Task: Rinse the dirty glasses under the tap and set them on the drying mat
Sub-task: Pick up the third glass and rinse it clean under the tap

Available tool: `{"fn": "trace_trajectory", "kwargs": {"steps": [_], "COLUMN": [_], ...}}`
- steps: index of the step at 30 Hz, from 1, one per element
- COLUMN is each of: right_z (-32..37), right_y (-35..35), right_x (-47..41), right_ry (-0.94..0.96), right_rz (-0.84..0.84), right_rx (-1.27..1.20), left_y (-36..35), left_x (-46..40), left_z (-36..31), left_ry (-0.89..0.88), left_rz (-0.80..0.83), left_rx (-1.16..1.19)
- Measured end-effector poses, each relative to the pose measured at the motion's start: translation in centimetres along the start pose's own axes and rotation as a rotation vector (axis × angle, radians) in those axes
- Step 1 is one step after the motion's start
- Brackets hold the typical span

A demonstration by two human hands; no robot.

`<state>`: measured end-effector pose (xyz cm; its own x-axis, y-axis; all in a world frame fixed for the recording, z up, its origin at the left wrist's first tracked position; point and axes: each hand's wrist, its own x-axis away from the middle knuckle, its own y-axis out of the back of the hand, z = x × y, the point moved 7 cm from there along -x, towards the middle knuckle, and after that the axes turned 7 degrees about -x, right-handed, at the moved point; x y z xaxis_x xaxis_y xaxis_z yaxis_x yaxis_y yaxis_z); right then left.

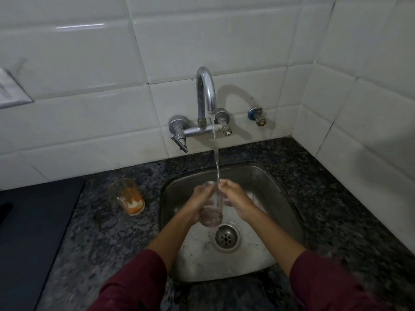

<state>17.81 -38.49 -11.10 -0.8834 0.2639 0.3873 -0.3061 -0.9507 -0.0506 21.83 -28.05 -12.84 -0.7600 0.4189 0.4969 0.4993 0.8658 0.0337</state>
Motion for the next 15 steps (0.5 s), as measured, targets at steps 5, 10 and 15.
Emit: {"fn": "trace_trajectory", "kwargs": {"steps": [5,10,15], "right_z": [0.1,3.1,2.8], "right_y": [-1.7,-1.7,-1.6], "right_x": [1.0,2.4,2.7], "right_ry": [0.061,0.426,0.301], "right_rz": [0.214,0.053,0.191], "right_rx": [-0.02,0.907,0.398], "left_y": [-0.1,0.5,0.4], "left_x": [-0.1,0.2,0.3], "left_z": [-1.8,-4.3,-4.5], "left_ry": [-0.136,-0.3,-0.307], "left_rz": [-0.038,-0.199,-0.112], "left_rx": [0.311,-0.001,0.271]}}
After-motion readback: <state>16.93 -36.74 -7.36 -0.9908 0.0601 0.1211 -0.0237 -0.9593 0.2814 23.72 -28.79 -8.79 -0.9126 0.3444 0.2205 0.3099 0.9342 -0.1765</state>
